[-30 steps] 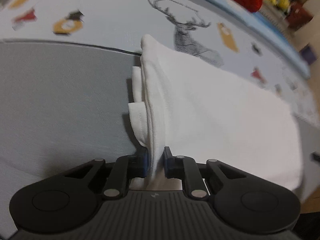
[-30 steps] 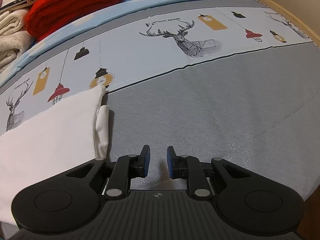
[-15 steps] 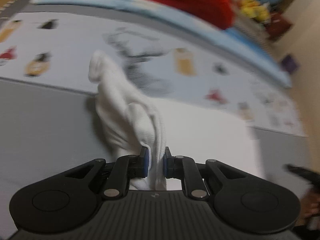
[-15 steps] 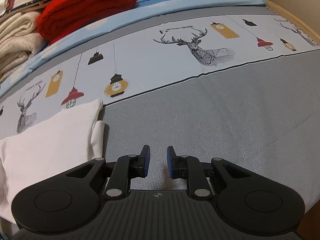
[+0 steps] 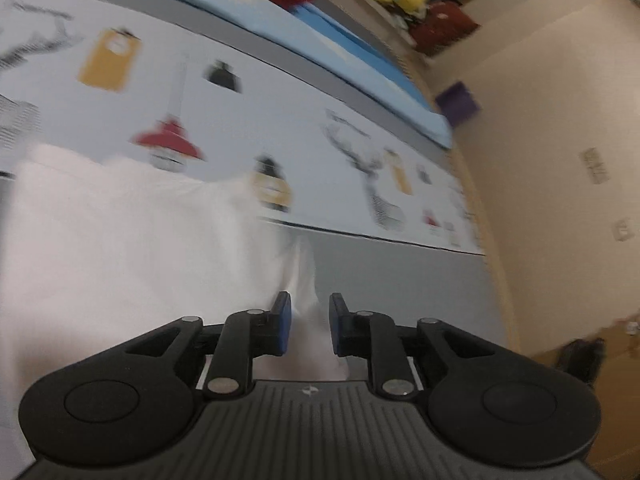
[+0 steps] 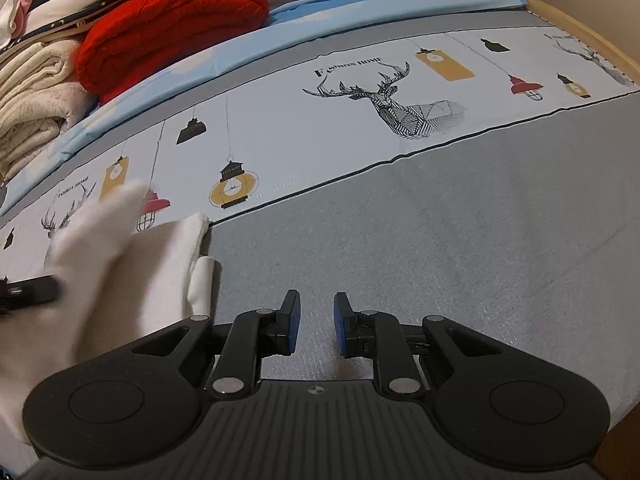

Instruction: Fold small clothes

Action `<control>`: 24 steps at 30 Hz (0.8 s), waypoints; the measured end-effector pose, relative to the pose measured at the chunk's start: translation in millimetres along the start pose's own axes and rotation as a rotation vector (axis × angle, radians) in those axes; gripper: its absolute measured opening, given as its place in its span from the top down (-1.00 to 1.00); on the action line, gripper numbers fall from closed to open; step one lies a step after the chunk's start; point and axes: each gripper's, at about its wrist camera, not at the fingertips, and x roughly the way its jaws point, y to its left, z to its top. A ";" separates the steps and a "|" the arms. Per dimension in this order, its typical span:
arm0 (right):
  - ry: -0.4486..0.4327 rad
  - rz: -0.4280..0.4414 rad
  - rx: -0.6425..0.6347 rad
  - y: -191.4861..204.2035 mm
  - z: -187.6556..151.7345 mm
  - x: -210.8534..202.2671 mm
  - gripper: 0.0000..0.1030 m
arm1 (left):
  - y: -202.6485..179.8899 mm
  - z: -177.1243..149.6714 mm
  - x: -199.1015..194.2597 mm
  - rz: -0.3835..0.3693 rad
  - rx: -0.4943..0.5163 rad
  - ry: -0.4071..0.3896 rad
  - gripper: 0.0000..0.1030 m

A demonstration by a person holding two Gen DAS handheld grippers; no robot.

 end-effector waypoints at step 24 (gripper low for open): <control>0.050 0.172 -0.024 123.4 10.3 69.2 0.51 | 54.9 -33.1 -69.4 0.490 0.326 0.072 0.09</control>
